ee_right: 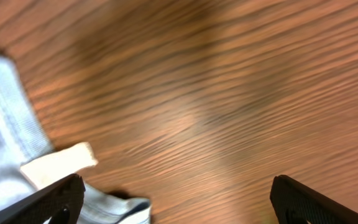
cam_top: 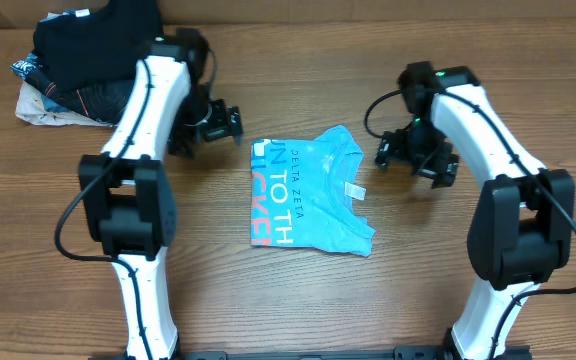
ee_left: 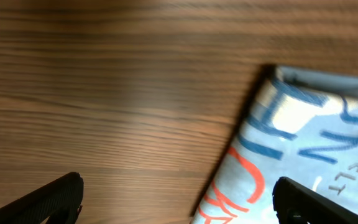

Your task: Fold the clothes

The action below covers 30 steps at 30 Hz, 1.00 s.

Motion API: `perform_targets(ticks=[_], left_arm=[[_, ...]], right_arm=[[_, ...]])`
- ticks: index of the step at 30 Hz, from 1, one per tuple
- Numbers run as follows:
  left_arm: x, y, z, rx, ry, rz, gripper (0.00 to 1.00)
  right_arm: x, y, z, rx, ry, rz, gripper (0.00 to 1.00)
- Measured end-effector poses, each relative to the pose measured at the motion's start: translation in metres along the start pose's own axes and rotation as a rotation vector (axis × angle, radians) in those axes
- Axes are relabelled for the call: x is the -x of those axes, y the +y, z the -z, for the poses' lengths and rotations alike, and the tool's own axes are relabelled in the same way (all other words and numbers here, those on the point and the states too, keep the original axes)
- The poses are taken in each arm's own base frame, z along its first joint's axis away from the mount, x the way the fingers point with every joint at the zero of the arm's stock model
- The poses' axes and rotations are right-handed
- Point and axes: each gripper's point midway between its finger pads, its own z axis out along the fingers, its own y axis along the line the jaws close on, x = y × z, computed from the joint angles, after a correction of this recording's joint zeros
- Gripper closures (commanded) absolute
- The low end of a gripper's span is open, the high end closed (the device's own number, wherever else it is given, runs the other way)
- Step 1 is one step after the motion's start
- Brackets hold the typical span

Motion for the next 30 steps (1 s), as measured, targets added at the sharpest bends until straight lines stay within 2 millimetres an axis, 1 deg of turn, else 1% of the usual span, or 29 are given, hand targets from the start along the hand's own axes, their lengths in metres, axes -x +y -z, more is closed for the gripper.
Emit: perform_targets(ticks=[3,5,6,7,10,11,12,13,16,18,20,22,25,26,27,28,29,30], left_arm=[[0.008,0.016,0.006,-0.068,0.010,0.076,0.00],[0.009,0.021,0.009,-0.130,0.027,0.090,0.00],[0.009,0.025,0.011,-0.157,0.038,0.097,0.00],[0.006,0.029,0.014,-0.189,0.058,0.104,0.00],[0.001,0.028,0.016,-0.225,0.084,0.076,0.00],[0.000,0.026,0.017,-0.233,0.085,0.067,0.00],[0.000,0.023,0.017,-0.239,0.084,0.053,0.00],[0.000,0.019,0.017,-0.239,0.077,0.037,0.00],[0.000,0.017,0.024,-0.214,0.042,0.016,0.00],[-0.002,0.017,0.036,-0.185,0.001,0.003,0.00],[-0.007,0.014,0.058,-0.168,-0.062,-0.016,0.00],[-0.015,0.011,0.087,-0.156,-0.141,-0.037,0.00],[-0.037,0.009,0.134,-0.139,-0.271,-0.069,0.00],[-0.052,0.008,0.152,-0.136,-0.323,-0.082,0.00],[-0.062,0.007,0.162,-0.139,-0.359,-0.088,0.00],[-0.070,0.007,0.166,-0.142,-0.387,-0.094,0.00],[-0.080,0.008,0.166,-0.142,-0.396,-0.096,0.00],[-0.089,0.008,0.161,-0.146,-0.412,-0.100,0.00]], right_arm=[[0.014,-0.019,0.000,-0.005,-0.016,-0.056,0.00],[0.028,-0.029,0.000,0.006,-0.045,-0.095,0.00],[0.039,-0.036,0.000,0.021,-0.070,-0.123,0.00],[0.047,-0.046,0.000,0.030,-0.085,-0.158,0.00],[0.067,-0.073,0.000,0.049,-0.117,-0.241,0.00],[0.073,-0.085,0.000,0.056,-0.127,-0.276,0.00],[0.075,-0.091,0.000,0.057,-0.127,-0.293,0.00],[0.078,-0.108,-0.001,0.058,-0.123,-0.338,0.00],[0.082,-0.134,-0.003,0.066,-0.115,-0.408,0.00],[0.083,-0.144,-0.004,0.077,-0.110,-0.438,0.00],[0.084,-0.153,-0.005,0.088,-0.108,-0.464,0.00],[0.085,-0.158,-0.005,0.097,-0.106,-0.481,0.00],[0.086,-0.160,-0.005,0.105,-0.108,-0.489,0.00],[0.087,-0.159,-0.005,0.109,-0.110,-0.489,0.00],[0.087,-0.159,-0.005,0.111,-0.110,-0.488,0.00],[0.088,-0.159,-0.005,0.112,-0.112,-0.488,0.00],[0.088,-0.158,-0.005,0.115,-0.115,-0.487,0.00],[0.089,-0.158,-0.005,0.116,-0.116,-0.487,0.00]])
